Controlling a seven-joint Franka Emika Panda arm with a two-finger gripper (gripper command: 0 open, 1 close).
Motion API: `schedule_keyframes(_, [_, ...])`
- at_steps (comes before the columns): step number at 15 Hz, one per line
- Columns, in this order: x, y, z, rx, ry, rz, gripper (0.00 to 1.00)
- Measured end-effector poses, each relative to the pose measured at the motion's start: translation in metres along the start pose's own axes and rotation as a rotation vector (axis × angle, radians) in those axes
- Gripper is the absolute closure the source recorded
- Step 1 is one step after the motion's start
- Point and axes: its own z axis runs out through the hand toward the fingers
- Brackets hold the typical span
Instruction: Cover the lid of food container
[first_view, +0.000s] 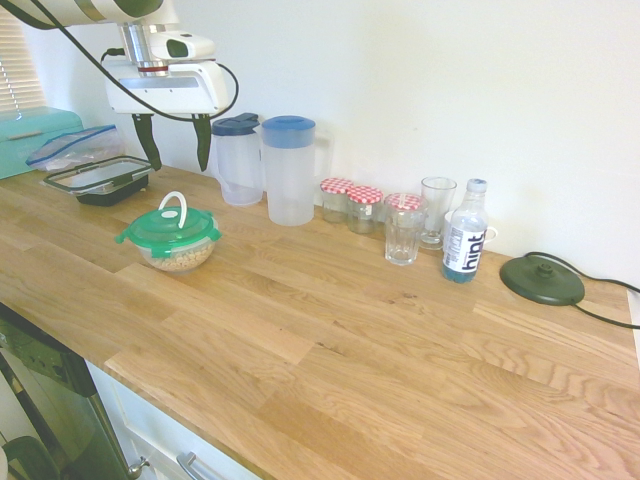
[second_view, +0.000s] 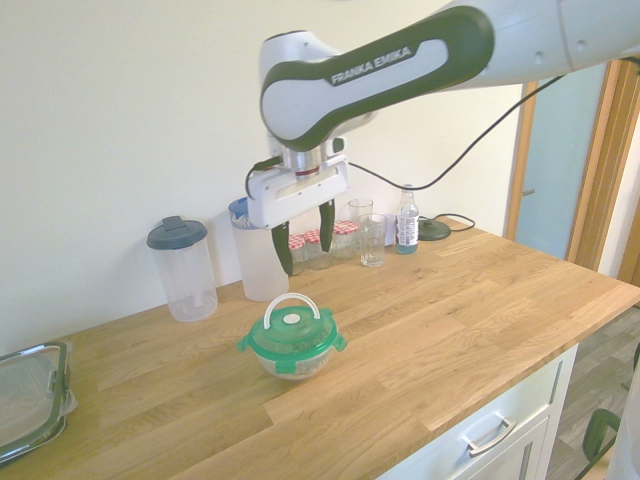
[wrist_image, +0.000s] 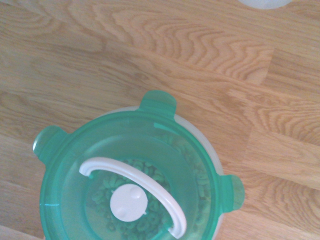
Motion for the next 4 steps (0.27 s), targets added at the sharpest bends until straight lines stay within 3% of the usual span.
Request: schedule_keyframes(4, [0.011, 0.109, 0.019, 0.039, -0.017, 0.082, 0.00])
